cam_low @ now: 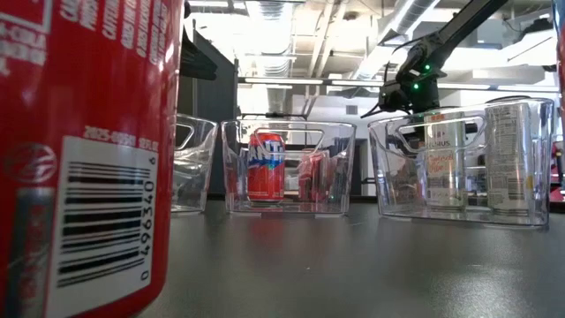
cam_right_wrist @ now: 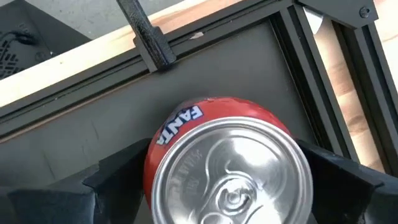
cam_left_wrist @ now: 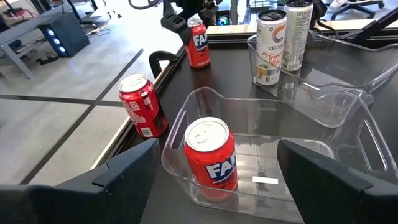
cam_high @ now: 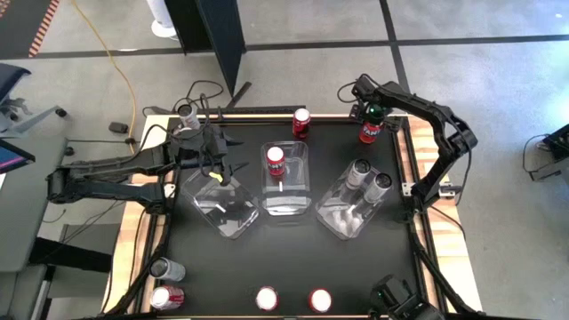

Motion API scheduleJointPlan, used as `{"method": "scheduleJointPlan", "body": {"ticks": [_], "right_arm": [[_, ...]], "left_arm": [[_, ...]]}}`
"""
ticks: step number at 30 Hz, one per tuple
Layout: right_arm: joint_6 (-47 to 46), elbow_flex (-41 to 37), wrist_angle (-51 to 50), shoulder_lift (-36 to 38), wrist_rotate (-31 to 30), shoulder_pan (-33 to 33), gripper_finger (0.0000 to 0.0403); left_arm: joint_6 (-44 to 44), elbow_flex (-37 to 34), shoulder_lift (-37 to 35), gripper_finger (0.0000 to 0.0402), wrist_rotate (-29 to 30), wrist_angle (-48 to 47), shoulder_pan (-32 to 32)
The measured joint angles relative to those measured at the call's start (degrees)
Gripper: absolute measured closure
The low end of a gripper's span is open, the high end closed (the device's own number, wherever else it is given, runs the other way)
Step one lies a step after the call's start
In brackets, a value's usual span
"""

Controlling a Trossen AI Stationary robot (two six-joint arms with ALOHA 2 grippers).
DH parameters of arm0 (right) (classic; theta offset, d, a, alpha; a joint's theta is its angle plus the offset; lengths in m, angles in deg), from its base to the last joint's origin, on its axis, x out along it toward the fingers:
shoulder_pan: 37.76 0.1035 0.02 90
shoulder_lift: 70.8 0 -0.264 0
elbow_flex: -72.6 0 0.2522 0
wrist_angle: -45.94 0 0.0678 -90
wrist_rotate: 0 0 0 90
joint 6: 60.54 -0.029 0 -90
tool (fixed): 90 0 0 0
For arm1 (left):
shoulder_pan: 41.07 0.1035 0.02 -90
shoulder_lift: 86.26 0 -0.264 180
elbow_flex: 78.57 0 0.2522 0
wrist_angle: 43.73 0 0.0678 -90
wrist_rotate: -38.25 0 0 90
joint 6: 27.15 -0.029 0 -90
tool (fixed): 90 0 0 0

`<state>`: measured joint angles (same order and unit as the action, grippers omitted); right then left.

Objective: Sort soda cans
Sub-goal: Put the top right orange soda can into the center transparent bin

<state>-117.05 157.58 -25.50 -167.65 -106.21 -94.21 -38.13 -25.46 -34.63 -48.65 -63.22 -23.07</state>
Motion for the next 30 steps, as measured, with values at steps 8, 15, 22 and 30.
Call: {"method": "scheduleJointPlan", "body": {"ticks": [8, 15, 22, 30], "right_arm": [[-0.2, -2.0, 2.0, 0.0, 0.0, -0.4, 0.0028], [-0.2, -2.0, 1.8, 0.0, -0.1, -0.4, 0.0056], [-0.2, -2.0, 1.7, 0.0, -0.3, -0.2, 0.0077], [0.7, -2.0, 1.7, 0.0, -0.4, 0.6, 0.0083]], "left_arm": [[0.0, 0.0, 0.0, 0.0081, 0.0, 0.0, 0.0], [0.0, 0.0, 0.0, 0.0081, 0.0, 0.0, 0.0], [0.0, 0.0, 0.0, 0.0081, 0.0, 0.0, 0.0], [0.0, 0.0, 0.0, 0.0081, 0.0, 0.0, 0.0]]}}
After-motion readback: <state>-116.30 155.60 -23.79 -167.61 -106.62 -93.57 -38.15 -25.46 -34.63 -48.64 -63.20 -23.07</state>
